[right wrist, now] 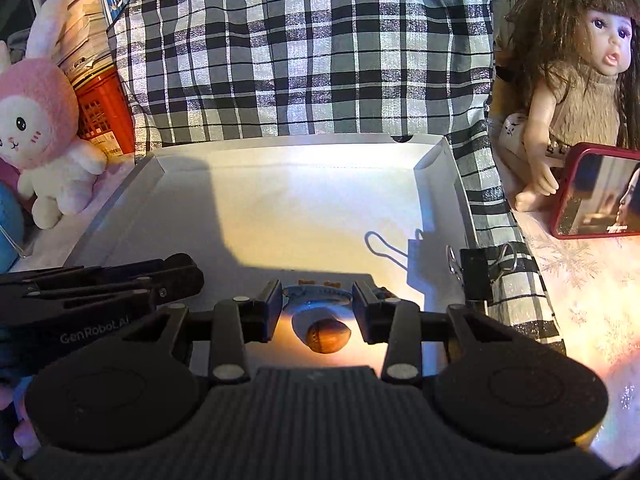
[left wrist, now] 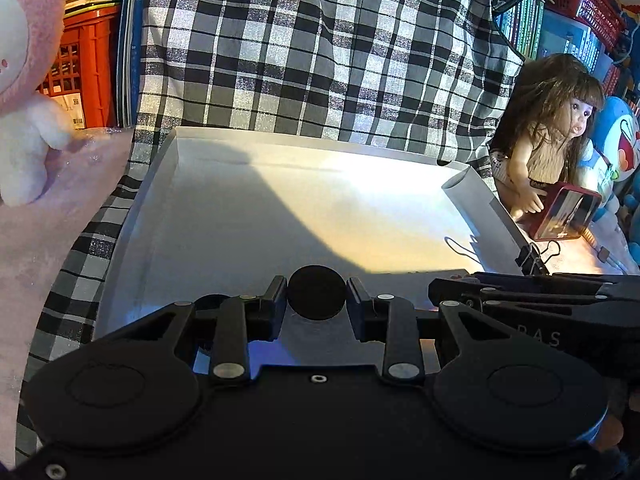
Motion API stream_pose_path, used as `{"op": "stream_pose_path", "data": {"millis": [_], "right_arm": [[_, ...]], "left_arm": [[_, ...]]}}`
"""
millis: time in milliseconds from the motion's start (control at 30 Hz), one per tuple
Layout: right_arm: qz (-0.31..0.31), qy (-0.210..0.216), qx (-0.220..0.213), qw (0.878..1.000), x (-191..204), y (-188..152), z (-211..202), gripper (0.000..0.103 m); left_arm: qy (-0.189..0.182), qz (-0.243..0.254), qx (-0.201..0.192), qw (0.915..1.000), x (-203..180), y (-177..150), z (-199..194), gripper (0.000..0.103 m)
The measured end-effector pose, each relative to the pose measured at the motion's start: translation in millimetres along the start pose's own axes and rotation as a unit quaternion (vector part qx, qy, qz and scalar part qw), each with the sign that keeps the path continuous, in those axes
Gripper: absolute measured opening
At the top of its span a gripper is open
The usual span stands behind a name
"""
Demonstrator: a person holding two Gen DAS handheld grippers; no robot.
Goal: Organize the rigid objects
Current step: 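Open the left tool dropping the black cap while the right tool releases the blue clip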
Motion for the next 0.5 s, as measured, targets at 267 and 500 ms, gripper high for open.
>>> {"op": "stream_pose_path", "data": {"millis": [267,500], "right_arm": [[0.009,0.006,-0.012,1.000,0,-2,-5,0.055],[0.016,0.006,-0.034,0.999,-4,-1,-20,0.065]], "left_arm": [[0.006,0.008,-0.006,0.9999,-1,-2,-6,0.036],[0.013,0.025,-0.027,0.9992,-5,-1,-27,0.047]]}}
Point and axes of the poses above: each gripper's, at about its wrist camera, not at the fingertips, and z roughly the way its jaws point, x to its left, y to its top, the point moved 3 cm from there along z, roughly the way its jaws point, and after that the axes turned 11 degrees about -x, right-handed, at the moved point
